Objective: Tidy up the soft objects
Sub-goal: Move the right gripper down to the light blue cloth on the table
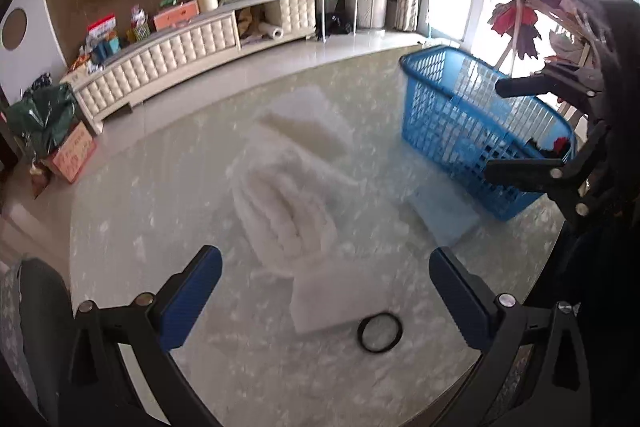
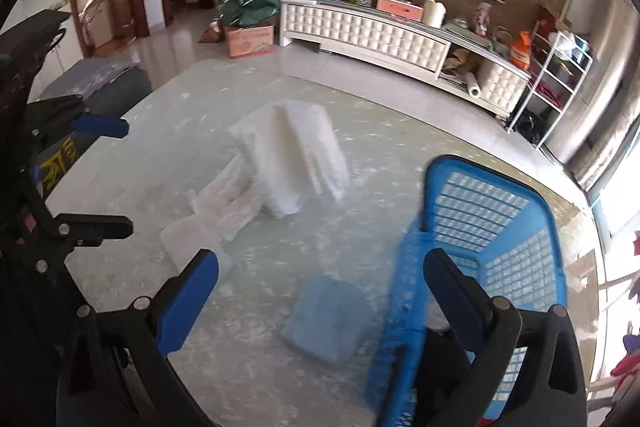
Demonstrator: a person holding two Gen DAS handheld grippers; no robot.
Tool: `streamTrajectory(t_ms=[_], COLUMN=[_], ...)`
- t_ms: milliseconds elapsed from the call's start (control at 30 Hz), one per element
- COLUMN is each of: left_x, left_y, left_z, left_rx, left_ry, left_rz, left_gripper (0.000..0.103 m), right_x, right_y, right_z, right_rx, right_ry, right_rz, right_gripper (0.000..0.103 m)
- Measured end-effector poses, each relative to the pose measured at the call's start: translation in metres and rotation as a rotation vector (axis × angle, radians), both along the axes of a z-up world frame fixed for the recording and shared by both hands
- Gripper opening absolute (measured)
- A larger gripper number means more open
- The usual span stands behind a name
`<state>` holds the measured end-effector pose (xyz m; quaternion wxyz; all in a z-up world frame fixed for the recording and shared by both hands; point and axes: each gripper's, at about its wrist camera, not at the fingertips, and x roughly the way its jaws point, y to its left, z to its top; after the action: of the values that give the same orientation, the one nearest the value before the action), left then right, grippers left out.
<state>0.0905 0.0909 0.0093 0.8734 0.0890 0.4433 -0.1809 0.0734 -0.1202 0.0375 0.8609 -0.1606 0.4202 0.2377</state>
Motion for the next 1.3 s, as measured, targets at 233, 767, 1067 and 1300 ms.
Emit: streamTrajectory(t_ms=[233, 767, 1067, 1300], left_x=[-0.006, 0.003, 0.025, 0.031], left_y=[0.017, 0.026, 0.031, 0.03], left_z=[-0.02, -0.068, -0.1, -0.112], left_rx=[0.024, 0.035, 0.021, 0.019], left_ry=[0.043, 0.151, 0.234, 0.26], left_rz=[0.008, -0.022, 0.008, 0.011], left_gripper=[0.103, 0.103, 0.103, 0.103], right_x=[-0.006, 0.025, 0.047, 0.058], right_y=[0.035, 0.04, 0.033, 0.031], right_z=[-0.022, -0.083, -0.103, -0.113], right_rx=[-0.064, -0.171, -0.193, -0.215], right_ry=[0.032, 0.176, 0.23, 0.253], right_rz=[0.078, 0.067, 0.014, 0.002], right_gripper=[0.103, 0.099, 0.099, 0.099])
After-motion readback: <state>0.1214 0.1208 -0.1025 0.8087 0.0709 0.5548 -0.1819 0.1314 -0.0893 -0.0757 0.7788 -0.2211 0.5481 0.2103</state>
